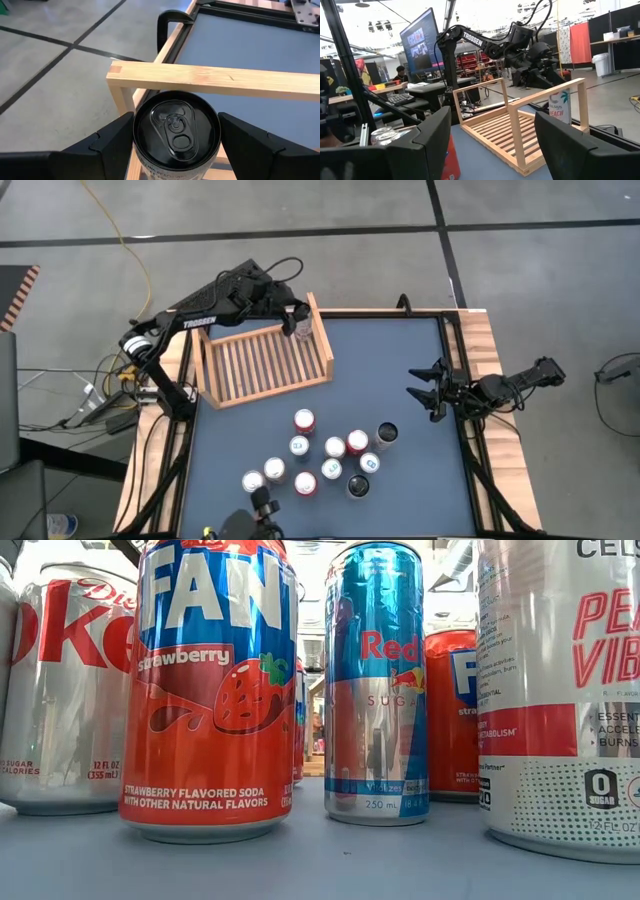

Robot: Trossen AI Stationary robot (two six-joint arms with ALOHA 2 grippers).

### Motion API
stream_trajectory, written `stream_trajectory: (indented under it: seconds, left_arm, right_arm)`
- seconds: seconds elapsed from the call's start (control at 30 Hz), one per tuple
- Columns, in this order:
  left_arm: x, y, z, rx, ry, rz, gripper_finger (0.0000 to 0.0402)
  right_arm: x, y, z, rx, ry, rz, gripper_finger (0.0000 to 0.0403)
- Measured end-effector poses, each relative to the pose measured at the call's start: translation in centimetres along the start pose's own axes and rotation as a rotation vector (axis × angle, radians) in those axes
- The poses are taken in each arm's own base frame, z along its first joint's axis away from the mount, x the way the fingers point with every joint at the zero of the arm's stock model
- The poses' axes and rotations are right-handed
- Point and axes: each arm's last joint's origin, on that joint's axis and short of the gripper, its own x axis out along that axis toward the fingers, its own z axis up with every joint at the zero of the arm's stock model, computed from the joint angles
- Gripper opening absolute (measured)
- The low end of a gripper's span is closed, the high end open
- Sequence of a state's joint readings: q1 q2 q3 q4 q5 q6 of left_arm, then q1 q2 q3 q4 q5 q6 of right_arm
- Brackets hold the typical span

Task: Place canned beverage on shelf
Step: Put the left white pink soda can on the shelf

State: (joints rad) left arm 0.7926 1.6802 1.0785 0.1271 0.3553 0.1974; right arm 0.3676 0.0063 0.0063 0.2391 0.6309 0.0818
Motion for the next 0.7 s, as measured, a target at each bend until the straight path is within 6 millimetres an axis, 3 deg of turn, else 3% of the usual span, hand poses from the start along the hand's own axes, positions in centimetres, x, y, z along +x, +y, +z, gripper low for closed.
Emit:
stream_trajectory:
  seconds: [0.37, 0.7]
  left_arm:
    - [-0.17, 0.07, -0.03, 0.0, 0.012, 0.019, 0.0262]
    - [-0.09, -0.01, -0.5, 0.022, 0.049, 0.022, 0.0317]
  right_arm:
    - [0.0, 0.0, 0.0, 0.0, 0.0, 0.001, 0.0274]
    - [0.0, 0.0, 0.0, -0.003, 0.0, 0.001, 0.0274]
